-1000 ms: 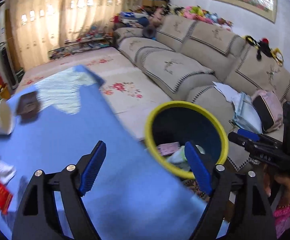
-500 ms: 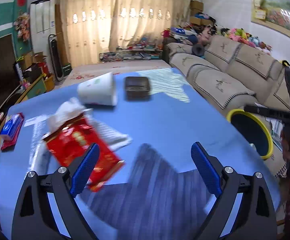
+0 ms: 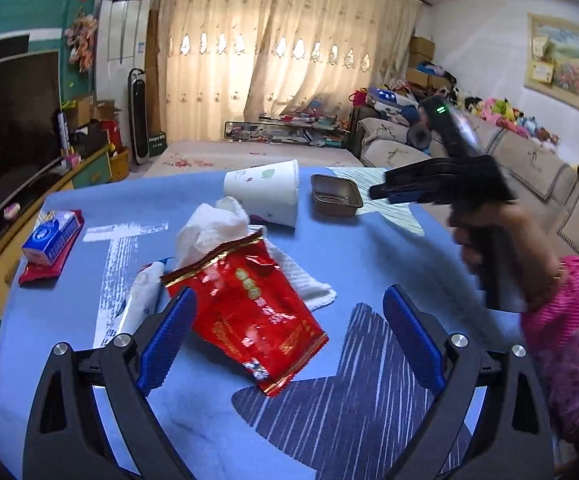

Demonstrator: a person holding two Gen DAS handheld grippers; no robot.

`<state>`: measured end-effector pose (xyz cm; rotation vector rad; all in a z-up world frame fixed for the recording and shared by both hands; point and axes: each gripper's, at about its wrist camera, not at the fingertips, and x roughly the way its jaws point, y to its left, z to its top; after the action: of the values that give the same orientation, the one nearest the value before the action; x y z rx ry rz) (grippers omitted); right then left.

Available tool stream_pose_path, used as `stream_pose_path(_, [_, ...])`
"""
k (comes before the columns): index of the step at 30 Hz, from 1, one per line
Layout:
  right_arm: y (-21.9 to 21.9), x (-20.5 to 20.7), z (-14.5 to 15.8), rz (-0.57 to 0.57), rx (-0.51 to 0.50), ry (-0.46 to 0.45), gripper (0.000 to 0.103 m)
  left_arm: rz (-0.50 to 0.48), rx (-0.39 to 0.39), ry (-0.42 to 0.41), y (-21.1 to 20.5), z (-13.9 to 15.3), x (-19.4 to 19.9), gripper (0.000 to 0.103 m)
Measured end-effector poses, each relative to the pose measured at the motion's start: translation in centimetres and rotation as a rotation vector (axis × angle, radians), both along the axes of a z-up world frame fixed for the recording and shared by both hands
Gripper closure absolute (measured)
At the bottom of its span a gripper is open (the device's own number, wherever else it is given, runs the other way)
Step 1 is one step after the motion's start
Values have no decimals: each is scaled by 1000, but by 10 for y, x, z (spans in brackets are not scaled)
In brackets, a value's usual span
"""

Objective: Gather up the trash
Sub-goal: 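Grasp the brown plastic tray rim with the right tool, then carry the tray over the bin and open the right tool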

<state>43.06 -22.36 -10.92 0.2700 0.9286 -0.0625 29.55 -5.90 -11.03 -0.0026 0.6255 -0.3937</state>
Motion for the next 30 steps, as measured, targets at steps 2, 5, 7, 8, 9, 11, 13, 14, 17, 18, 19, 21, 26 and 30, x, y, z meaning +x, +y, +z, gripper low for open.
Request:
stream_pose_path(2, [4,11,-5,-15,-25,10,73,29,1,-1,1,0,-2,10])
stream_pose_path(5, [6,27,-13,-48,-33,33,73,38,-15,10,4,-1,1,10])
stream_pose_path(7, [6,34,-18,-63,-42,44,73,37,-24,20,3,-4,1,10])
stream_pose_path(8, [5,36,-21,-67,-39,50,79,36,-23,22,3,-5,1,10])
stream_pose_path(9, [6,38,-23,-70,-38,53,85,36,-21,26,3,-7,1,10])
stream_pose_path(11, [6,35,-23,-70,-38,38,98,33,-16,38,2,-11,3,10])
stream_pose_path(13, [7,33,-20,-65,-35,22,99,30,-13,50,1,-13,4,10])
stream_pose_path(14, [8,31,-17,-63,-36,13,99,27,-14,56,0,-15,5,10])
stream_pose_path(17, [6,20,-8,-53,-25,-9,99,20,-9,56,-3,-17,5,10])
stream_pose_path(18, [6,15,-3,-48,-26,-18,99,18,-5,53,-4,-18,5,10])
stream_pose_path(19, [6,8,1,-45,-32,-27,99,17,0,52,-6,-19,5,10])
stream_pose_path(21, [2,-12,12,-46,-45,-51,99,15,2,54,-6,-19,6,10])
stream_pose_path(26, [-13,-61,33,-70,-52,-86,99,14,8,53,-7,-21,4,10])
stream_pose_path(30, [-39,-120,39,-138,-62,-117,99,13,27,40,-12,-21,1,10])
